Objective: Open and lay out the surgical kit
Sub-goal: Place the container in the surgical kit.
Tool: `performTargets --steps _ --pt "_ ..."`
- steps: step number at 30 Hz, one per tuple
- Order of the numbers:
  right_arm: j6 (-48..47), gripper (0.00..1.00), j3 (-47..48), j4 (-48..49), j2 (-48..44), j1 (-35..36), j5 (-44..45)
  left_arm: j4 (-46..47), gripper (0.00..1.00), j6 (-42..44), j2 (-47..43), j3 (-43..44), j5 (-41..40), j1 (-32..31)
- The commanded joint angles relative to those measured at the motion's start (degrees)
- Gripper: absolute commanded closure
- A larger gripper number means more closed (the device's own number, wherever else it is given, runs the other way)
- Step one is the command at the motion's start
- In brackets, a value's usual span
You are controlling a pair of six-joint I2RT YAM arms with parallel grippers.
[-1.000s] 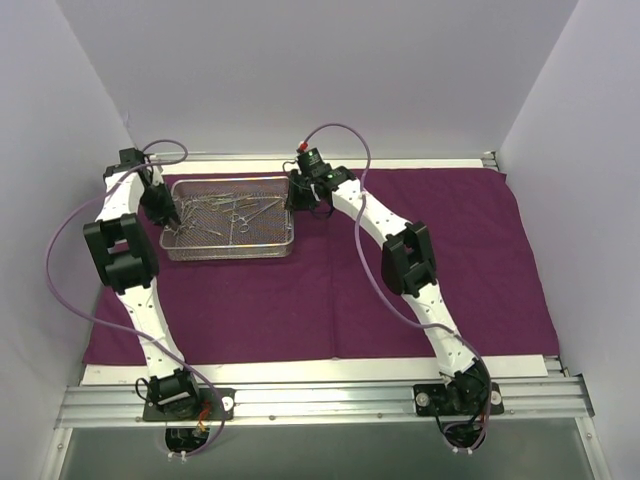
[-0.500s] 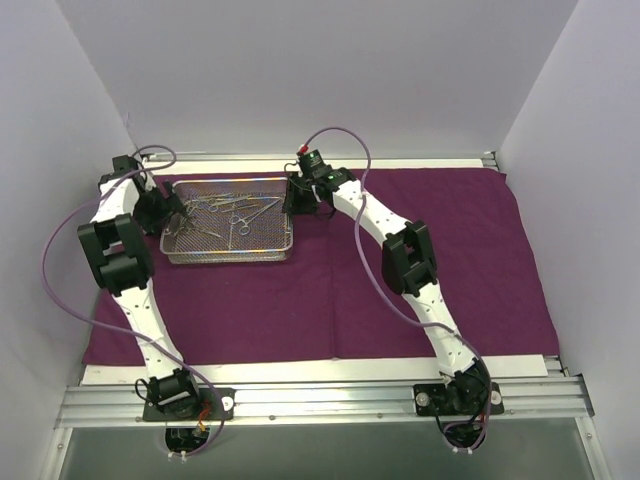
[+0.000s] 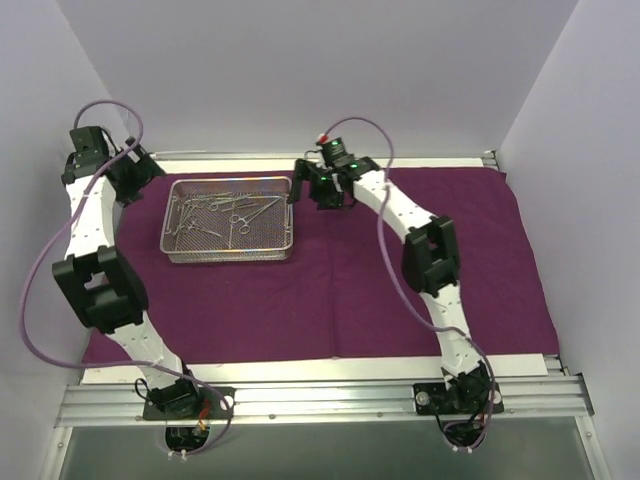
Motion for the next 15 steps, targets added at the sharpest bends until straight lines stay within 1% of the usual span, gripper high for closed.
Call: performTargets --steps 1,2,3,4,5,6,7,9,10,11,12,13,14,15 --pt "6.6 0.0 -15.4 8.9 -15.2 -7.6 -15.3 15.1 0.06 -9.8 -3.2 -8.6 23.5 1.9" --pt "9.1 0.0 -24.4 16.2 -19.5 -10.3 -17.1 19.4 0.06 -8.8 -2.7 -10.2 27.7 0.6" --pt "8.3 0.0 -24.5 17.5 -19.6 -11.1 -17.1 18.4 0.06 -8.8 -2.7 -10.2 27.7 -1.0" --pt "6.0 0.0 -27.3 16.3 -22.1 -11.5 -15.7 16.9 0.06 -1.5 -4.4 -8.6 20.6 -3.2" --pt "3.3 0.0 -27.3 11.1 -22.7 -11.5 -12.6 15.3 0.06 2.3 -5.1 -7.6 15.8 -5.7" --pt "1.0 0.0 -27.2 9.1 -22.9 -11.5 -11.5 13.1 0.06 6.0 -5.3 -6.6 12.7 -10.5" --pt "-1.0 0.0 -29.3 8.4 -24.6 -11.5 -10.9 11.9 0.06 11.1 -4.5 -5.5 8.6 -12.5" --pt "-1.8 0.01 -32.2 8.5 -26.8 -11.8 -9.9 9.2 0.04 14.6 -3.0 -2.5 6.9 -17.0" --pt "-2.6 0.03 -33.3 8.5 -28.4 -11.9 -9.9 9.0 0.01 17.8 -1.4 -1.7 5.5 -17.9" --pt "-3.2 0.04 -34.6 7.8 -29.1 -11.9 -9.6 9.0 0.04 19.2 -0.7 -0.8 4.7 -20.6" --pt "-3.6 0.05 -34.9 7.3 -29.5 -12.0 -9.3 8.3 0.2 20.8 0.4 0.1 3.7 -22.0" --pt "-4.0 0.05 -35.2 6.8 -30.5 -12.0 -9.0 7.5 0.29 23.1 3.7 1.6 2.5 -24.5" --pt "-4.7 0.05 -35.7 6.0 -30.9 -12.0 -8.7 6.2 0.34 24.1 5.6 3.3 2.0 -25.4" --pt "-4.7 0.06 -36.1 5.7 -31.4 -12.0 -8.1 4.5 0.46 24.7 7.6 7.0 2.0 -26.2"
